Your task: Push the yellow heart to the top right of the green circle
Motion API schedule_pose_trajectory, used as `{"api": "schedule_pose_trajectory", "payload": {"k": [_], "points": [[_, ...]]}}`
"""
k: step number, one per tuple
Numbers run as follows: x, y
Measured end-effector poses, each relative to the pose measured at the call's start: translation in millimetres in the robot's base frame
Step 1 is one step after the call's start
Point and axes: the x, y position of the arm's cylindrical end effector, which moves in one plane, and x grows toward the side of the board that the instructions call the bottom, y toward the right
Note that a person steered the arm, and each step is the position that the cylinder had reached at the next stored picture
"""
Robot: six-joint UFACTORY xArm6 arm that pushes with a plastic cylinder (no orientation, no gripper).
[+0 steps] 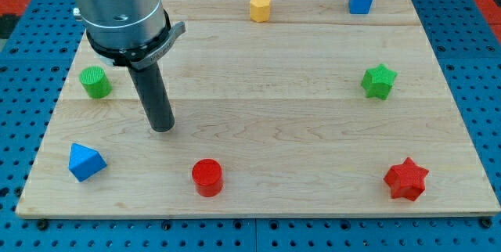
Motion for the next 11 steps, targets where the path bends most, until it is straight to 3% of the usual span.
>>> {"api": "schedule_pose_trajectory", "payload": {"k": [2,3,4,5,6,7,8,9,10,11], "points": [[-10.6,15.0],[-80.4,48.1],[-148.4,20.3],[-190.2,-26.3],[-290.6,-2.3],[-300.4,-44.3],[-291.0,-134.3],[-259.5,-120.4],[-226.7,9.1],[-205.4,40.8]]}}
